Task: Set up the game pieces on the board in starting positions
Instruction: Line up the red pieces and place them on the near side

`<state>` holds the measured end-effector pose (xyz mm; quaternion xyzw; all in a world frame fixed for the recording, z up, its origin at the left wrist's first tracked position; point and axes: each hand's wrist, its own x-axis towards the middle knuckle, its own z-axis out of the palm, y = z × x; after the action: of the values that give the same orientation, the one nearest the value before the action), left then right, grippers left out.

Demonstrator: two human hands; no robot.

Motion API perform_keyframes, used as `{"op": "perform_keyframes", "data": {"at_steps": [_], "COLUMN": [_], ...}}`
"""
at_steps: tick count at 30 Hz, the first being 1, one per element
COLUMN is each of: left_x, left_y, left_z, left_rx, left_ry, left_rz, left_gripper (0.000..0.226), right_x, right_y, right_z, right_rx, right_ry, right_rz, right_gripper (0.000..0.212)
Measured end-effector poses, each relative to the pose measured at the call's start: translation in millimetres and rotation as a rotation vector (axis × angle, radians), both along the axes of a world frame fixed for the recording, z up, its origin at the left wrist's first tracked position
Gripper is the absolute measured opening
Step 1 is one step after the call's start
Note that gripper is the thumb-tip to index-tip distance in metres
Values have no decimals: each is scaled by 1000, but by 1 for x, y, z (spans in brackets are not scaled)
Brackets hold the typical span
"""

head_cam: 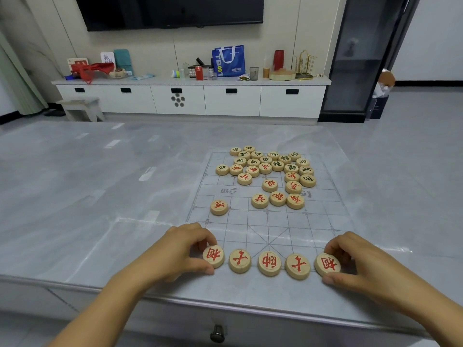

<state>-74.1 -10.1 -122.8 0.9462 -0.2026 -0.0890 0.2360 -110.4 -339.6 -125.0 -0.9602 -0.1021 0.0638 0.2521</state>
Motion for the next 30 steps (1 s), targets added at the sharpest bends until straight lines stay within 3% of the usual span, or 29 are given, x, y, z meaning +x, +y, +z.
{"op": "perform_keyframes", "data": {"at_steps": [30], "left_x": [0], "left_y": [-4], "left_z": [-4], "left_rx": [40], "left_ry": [-12], "left_rz": [-62], "left_gripper": [35], "right_x": [-2], "right_y": [7], "right_z": [2], "right_rx": [-75], "right_ry": [24], "right_rz": [-7], "right_gripper": [34]}}
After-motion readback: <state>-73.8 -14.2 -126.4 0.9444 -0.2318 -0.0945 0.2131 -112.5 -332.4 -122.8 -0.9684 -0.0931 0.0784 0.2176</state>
